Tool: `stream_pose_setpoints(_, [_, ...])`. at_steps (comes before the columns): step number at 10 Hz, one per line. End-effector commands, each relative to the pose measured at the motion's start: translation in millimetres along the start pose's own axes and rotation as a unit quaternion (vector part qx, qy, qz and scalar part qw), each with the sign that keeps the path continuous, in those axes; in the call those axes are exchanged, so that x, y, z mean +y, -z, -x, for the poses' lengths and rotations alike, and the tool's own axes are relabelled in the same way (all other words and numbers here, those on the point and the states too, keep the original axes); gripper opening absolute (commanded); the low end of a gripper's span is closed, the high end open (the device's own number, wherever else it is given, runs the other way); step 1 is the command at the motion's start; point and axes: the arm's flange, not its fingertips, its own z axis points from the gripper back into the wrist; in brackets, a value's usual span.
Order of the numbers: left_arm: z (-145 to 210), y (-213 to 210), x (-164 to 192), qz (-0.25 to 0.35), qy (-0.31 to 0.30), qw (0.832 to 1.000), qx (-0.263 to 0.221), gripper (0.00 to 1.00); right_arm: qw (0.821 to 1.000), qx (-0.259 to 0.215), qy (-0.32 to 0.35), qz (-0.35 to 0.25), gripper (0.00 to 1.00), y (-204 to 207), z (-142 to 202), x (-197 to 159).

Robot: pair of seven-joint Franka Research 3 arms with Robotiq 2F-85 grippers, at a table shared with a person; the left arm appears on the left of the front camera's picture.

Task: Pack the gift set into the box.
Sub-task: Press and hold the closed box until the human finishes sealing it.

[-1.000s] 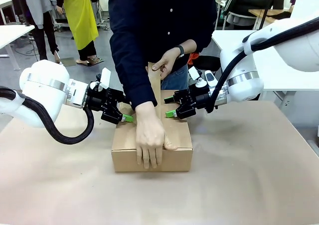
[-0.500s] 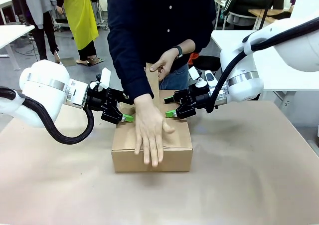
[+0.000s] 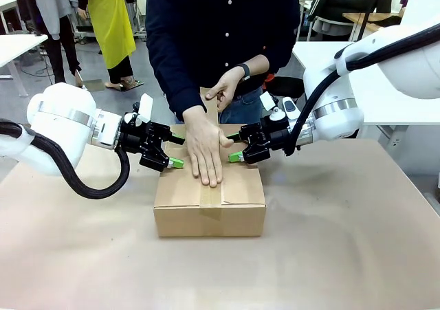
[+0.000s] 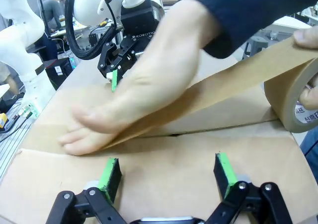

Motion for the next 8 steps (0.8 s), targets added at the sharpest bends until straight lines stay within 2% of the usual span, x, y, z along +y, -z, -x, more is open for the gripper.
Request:
stream_pose_setpoints(1, [0.2, 1.3, -1.1, -0.001, 0.001, 1.000, 0.003, 1.00, 1.000, 0.001, 0.001, 0.002, 1.00, 1.0, 2.5, 1.1])
stream_pose_setpoints(8, [0.2, 1.3, -1.1, -0.001, 0.001, 1.000, 0.003, 1.00, 1.000, 0.001, 0.001, 0.002, 1.00, 1.0, 2.5, 1.1])
